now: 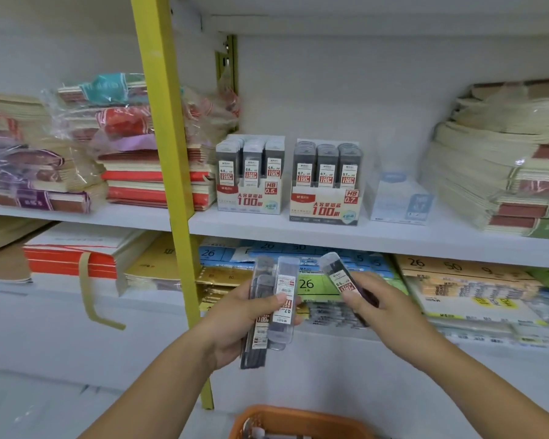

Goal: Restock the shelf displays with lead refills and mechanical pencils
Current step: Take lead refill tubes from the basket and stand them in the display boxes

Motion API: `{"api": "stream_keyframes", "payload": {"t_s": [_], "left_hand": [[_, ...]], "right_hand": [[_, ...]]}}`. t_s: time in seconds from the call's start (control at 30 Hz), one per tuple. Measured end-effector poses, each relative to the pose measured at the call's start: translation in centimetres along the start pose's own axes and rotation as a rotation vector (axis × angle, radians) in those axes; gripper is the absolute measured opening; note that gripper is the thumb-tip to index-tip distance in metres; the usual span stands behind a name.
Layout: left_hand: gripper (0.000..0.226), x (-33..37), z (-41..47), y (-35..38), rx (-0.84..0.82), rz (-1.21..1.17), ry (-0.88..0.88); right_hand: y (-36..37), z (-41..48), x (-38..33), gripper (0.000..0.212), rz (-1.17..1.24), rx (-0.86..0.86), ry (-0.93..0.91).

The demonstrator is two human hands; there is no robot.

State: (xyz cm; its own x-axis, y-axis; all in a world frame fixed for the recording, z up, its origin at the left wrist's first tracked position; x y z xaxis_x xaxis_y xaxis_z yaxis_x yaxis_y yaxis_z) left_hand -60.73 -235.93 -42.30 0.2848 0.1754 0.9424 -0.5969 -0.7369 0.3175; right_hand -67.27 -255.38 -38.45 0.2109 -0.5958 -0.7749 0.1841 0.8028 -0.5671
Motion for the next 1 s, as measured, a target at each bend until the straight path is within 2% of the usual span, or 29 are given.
{"api": "stream_keyframes", "payload": {"t_s": [0.1,0.23,0.33,0.5,0.63,0.73,1.0], "left_hand": [[0.031,0.1,0.6,1.9,0.021,0.032,0.037],[0.028,0.4,1.3,4.0,0.021,0.075,0.075],[0.027,0.7,1.7,4.5,0.045,0.066,0.078],[0.027,1.2,1.9,4.6,0.076,0.058,0.1],[0.024,2.6,1.8,4.5,0.101,0.026,0.131],[0.024,4.9,2.2,3.3,0.161,0.005,0.188],[0.02,9.3,1.5,-2.3,0.365,-0.061,0.393]], "right_hand": [[0.7,-0.6,0.3,0.038,0.333,-0.073,0.127],[0.0,-0.4,-0.7,0.057,0.467,-0.013,0.119],[-0.5,-0.3,-1.1,0.074,0.474,0.002,0.103],[-1.7,-0.1,-1.5,0.064,0.421,0.11,0.055],[-2.9,0.4,-3.2,0.044,0.413,0.163,0.012],[-5.3,2.3,-6.1,0.033,0.31,0.21,-0.055],[-8.2,11.1,-16.8,0.036,0.095,0.285,-0.342]]}}
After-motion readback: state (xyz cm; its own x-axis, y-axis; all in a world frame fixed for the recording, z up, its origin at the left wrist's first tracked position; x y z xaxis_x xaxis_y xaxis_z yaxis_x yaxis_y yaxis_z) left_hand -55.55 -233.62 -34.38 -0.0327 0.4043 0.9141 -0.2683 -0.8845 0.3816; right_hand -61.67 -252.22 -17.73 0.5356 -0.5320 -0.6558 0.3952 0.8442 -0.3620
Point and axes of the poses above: each hand's wrist, its own z-axis towards the middle knuckle, its own y-axis out of the palm, x = y × z, the point moved 7 cm from there along z, towards the middle knuckle, and after that the axes turned 3 degrees about -x, right-handed, at the moved point
